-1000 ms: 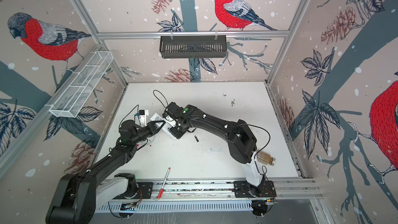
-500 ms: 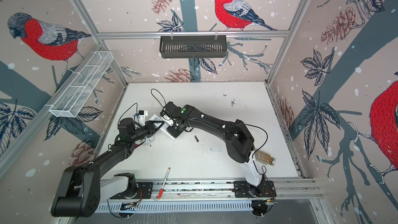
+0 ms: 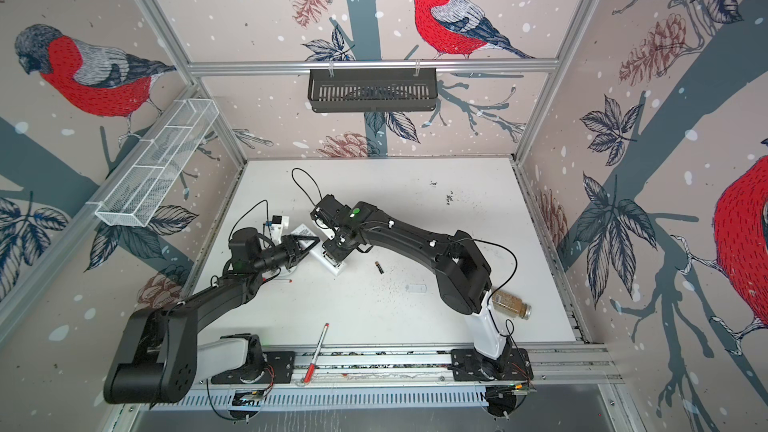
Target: Load the batteries into the remote control
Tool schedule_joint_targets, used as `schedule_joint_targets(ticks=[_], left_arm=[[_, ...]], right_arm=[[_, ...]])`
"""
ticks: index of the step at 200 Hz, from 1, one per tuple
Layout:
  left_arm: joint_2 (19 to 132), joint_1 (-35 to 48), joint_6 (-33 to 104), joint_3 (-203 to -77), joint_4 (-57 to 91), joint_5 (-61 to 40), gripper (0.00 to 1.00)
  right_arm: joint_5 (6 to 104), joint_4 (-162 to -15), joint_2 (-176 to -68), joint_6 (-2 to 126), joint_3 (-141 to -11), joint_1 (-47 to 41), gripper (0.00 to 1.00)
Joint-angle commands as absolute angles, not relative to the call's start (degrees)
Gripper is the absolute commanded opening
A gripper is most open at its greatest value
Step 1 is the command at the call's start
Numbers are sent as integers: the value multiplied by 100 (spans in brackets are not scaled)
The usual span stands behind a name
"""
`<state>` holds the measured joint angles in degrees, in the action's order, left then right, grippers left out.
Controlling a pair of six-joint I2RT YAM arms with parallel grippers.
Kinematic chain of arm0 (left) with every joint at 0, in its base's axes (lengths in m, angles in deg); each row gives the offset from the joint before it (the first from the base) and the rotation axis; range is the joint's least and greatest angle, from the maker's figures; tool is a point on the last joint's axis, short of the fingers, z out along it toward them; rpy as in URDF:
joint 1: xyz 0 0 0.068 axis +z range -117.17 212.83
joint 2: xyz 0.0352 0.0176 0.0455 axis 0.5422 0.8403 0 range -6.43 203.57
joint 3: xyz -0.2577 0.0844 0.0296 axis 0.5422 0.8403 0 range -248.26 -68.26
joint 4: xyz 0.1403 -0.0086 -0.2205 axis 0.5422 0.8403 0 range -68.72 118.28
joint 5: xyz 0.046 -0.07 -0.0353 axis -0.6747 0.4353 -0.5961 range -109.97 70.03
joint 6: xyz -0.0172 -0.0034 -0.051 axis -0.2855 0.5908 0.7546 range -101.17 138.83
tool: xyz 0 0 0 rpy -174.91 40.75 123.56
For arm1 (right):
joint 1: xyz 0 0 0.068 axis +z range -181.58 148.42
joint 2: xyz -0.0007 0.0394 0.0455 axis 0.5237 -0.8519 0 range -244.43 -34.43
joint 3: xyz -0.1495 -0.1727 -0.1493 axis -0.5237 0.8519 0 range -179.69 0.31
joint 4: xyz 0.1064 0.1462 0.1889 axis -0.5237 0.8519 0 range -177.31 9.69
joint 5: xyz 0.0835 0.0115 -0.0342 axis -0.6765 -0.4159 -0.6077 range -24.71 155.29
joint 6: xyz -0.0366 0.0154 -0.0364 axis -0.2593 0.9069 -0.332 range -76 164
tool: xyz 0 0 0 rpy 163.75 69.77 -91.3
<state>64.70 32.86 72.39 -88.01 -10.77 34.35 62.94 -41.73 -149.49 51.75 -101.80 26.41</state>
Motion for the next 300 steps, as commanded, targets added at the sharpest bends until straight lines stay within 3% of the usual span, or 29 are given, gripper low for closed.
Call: schedule_joint_targets(ticks=[1,78,127,206,300], left_arm=[[6452,3309,7009,-8891,-1128,3560,0],[6352,3279,7090,-8890,-1619,4179,0],[6449,3222,7201,-9115,-1723,4747,0],[6505,3015,7723,-9104,-2486,5020,0],[6568,2995,7886,-9129,-2731,5049,0]], right_arm=[[6049,-4390,-14635,5176,-10000,2511,27],[2769,-5465,-13482,4718,-8347,1313,67],[1120,-6046,-13459,4572,-7873,1030,76],[194,-6760,-13807,4673,-7444,1085,74],[180,-6784,-14063,4699,-7435,1096,45]])
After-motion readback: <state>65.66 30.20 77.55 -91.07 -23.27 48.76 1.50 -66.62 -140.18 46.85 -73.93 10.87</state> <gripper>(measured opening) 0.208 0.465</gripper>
